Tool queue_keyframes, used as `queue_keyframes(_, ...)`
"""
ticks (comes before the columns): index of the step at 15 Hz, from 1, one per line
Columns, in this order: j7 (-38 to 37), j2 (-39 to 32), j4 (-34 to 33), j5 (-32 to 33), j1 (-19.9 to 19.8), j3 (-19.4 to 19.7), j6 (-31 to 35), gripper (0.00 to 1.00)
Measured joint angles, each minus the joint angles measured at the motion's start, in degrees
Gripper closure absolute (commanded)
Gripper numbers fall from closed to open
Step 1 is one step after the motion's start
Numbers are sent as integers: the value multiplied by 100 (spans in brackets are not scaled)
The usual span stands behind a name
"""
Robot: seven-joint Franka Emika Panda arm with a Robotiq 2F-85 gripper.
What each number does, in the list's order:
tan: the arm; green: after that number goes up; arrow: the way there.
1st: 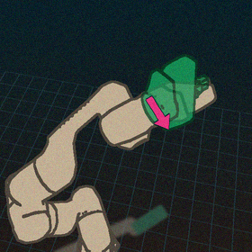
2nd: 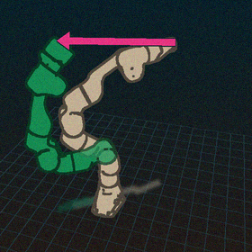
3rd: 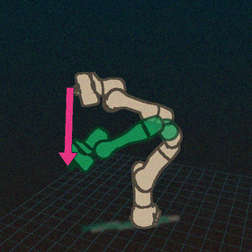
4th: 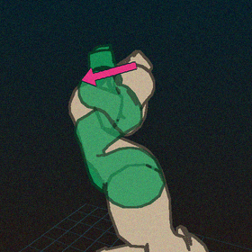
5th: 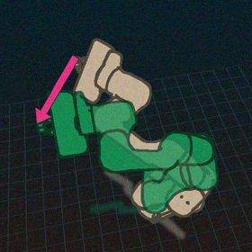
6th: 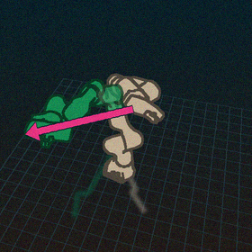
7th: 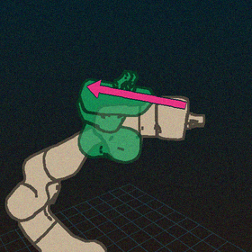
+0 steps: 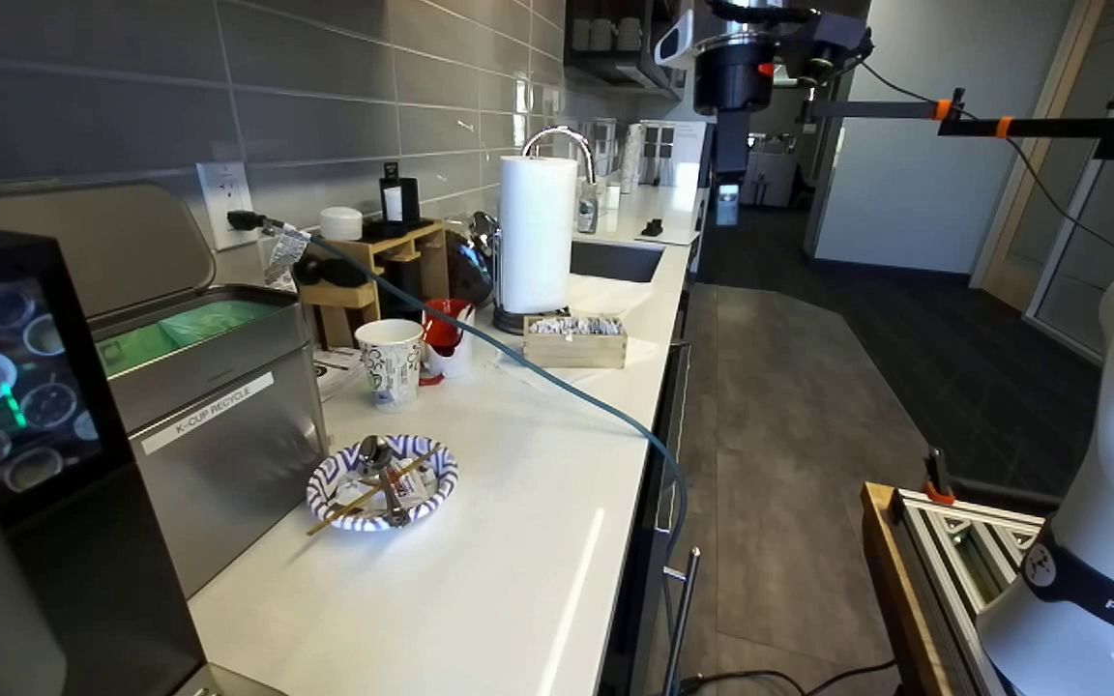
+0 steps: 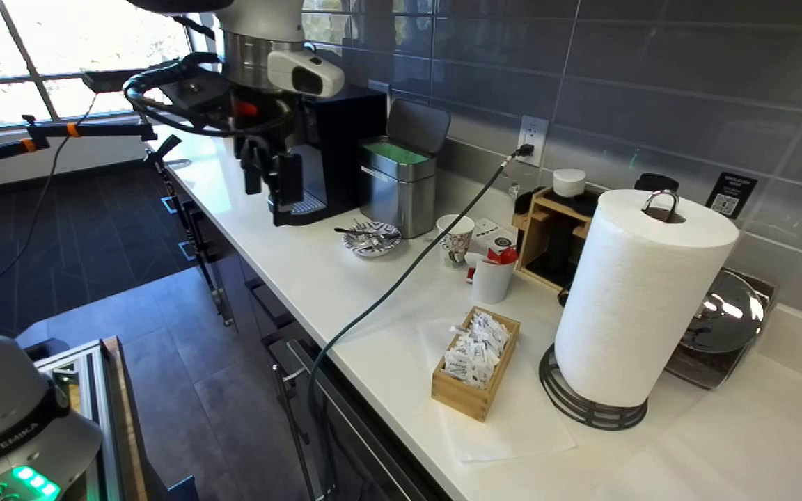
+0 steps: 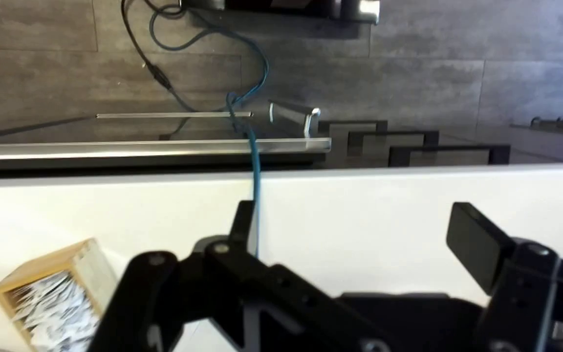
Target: Move the broken mug to the left
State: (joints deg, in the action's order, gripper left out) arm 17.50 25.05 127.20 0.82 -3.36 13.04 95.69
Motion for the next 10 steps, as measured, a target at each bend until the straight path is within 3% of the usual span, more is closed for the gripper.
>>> queue_keyframes(7, -960, -1485, -1315, 16, -278, -27, 1508, 0)
queue_keyframes(10, -1402, -1998, -1815, 17, -303, -115, 1673, 0)
